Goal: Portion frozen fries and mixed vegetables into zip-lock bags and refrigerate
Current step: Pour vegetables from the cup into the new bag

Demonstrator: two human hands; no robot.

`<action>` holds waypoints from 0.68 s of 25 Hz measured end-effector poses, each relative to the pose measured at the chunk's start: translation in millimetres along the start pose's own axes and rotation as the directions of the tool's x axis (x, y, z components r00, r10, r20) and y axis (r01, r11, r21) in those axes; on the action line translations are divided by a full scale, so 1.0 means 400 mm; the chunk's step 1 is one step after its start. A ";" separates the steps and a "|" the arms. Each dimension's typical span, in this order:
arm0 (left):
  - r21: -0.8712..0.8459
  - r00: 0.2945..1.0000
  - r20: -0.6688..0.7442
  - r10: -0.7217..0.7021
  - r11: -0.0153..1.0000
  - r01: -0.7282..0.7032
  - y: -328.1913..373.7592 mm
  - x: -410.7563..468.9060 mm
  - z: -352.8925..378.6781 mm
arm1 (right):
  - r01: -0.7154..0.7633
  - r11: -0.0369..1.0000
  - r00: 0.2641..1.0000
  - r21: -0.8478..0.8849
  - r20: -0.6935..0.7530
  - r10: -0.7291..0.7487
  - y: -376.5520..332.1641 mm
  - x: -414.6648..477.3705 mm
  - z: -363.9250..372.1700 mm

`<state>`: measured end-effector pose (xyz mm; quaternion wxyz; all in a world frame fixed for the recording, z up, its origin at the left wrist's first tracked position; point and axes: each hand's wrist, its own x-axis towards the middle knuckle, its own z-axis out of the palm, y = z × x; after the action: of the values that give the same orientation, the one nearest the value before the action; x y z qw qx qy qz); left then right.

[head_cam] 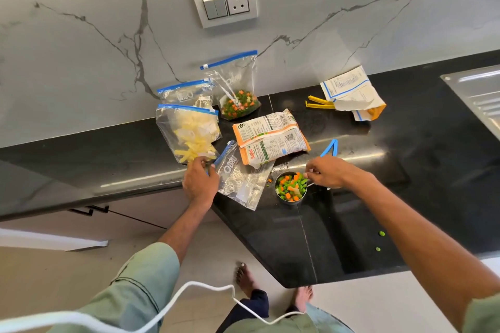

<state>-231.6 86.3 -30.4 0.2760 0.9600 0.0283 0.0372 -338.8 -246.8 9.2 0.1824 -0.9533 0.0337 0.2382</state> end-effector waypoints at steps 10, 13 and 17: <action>-0.092 0.926 0.348 -0.146 0.978 0.188 0.001 -0.001 -0.033 | -0.121 0.993 0.992 0.005 -0.025 0.121 -0.035 -0.004 -0.002; -0.405 0.963 0.247 -0.104 0.892 0.200 0.061 -0.022 -0.111 | -0.001 0.966 0.907 0.258 -0.407 0.110 -0.106 -0.035 -0.015; -0.563 0.974 0.171 0.151 0.826 -0.029 0.174 -0.094 -0.188 | 0.270 0.468 0.915 0.841 -0.376 0.147 -0.327 -0.061 -0.040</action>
<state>-273.0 64.4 68.0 0.5428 0.8367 -0.0582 -0.0438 -333.5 -131.5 76.9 0.6441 -0.7493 0.1525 -0.0192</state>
